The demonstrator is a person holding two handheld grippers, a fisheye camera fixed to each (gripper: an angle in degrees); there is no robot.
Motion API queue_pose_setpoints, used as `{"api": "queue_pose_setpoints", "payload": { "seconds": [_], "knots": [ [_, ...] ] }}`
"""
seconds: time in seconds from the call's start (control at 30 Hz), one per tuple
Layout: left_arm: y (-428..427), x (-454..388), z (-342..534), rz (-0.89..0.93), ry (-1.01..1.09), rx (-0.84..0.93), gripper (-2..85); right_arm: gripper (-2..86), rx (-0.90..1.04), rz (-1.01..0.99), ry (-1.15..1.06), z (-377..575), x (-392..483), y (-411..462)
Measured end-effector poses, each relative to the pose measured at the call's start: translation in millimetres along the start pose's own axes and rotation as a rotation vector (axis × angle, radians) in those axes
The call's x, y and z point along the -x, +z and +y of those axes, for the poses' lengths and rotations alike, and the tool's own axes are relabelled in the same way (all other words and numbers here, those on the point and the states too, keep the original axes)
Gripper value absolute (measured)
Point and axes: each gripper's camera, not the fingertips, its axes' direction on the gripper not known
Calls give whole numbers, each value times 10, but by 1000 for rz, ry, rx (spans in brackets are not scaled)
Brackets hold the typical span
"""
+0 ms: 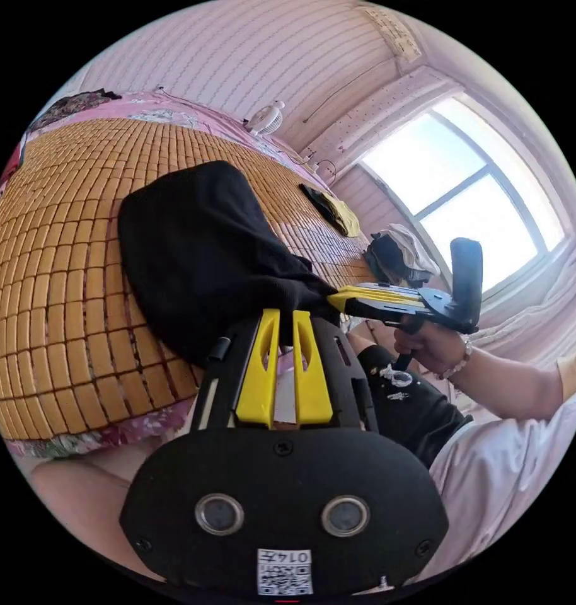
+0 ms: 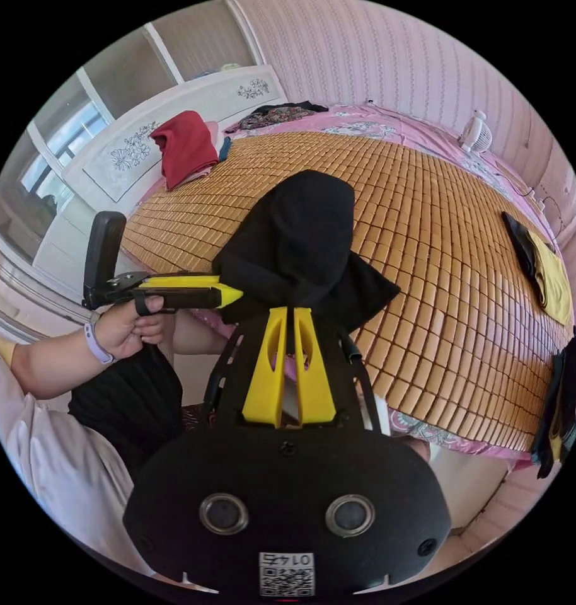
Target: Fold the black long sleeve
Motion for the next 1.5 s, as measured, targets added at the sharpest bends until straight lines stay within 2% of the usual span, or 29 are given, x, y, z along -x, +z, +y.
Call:
{"api": "queue_pose_setpoints", "payload": {
  "seconds": [0.1,0.17,0.27,0.33,0.5,0.6,0.77,0.9,1.0,1.07,1.13,1.23,1.3,1.37,1.5],
  "knots": [
    [-157,-263,71,-5,-105,-19,19,7,-62,-22,54,355,-95,-114],
    [-350,-620,67,-85,-41,-50,7,6,-97,-62,109,612,-158,-175],
    [-489,-948,56,-208,36,-20,-3,6,-113,-69,54,848,-132,-231],
    [-591,-1054,45,-226,14,-20,-5,6,-122,-94,42,970,-138,-277],
    [-1160,-1363,-142,-310,-47,-183,-9,5,-258,-246,32,1165,-129,-568],
    [-1618,-1612,-536,-350,-42,-296,-9,4,-381,-331,-7,1043,-102,-863],
    [-2408,-2717,-1760,-464,247,-440,-10,2,-647,-456,-41,563,-170,-1716],
    [-2688,-3711,-2495,-500,454,-504,-8,2,-889,-552,-34,483,-364,-2414],
    [-2472,-4542,-2874,-486,700,-460,-4,3,-1072,-519,15,768,-640,-2866],
    [-2019,-4984,-3023,-407,846,-343,9,3,-1154,-433,106,1177,-981,-2989],
    [-1643,-5152,-2999,-362,893,-279,24,4,-1140,-358,195,1538,-1293,-2939],
    [-1001,-5062,-2760,-352,868,-191,37,4,-942,-174,341,2190,-1833,-2594],
    [-666,-4777,-2606,-370,761,-124,37,5,-741,-76,477,2606,-2189,-2293],
    [-328,-4260,-2422,-374,576,23,35,5,-560,-77,677,3187,-2608,-1948],
    [-152,-3561,-2070,-406,357,189,22,5,-546,-97,815,3784,-2808,-1723]
  ]
}}
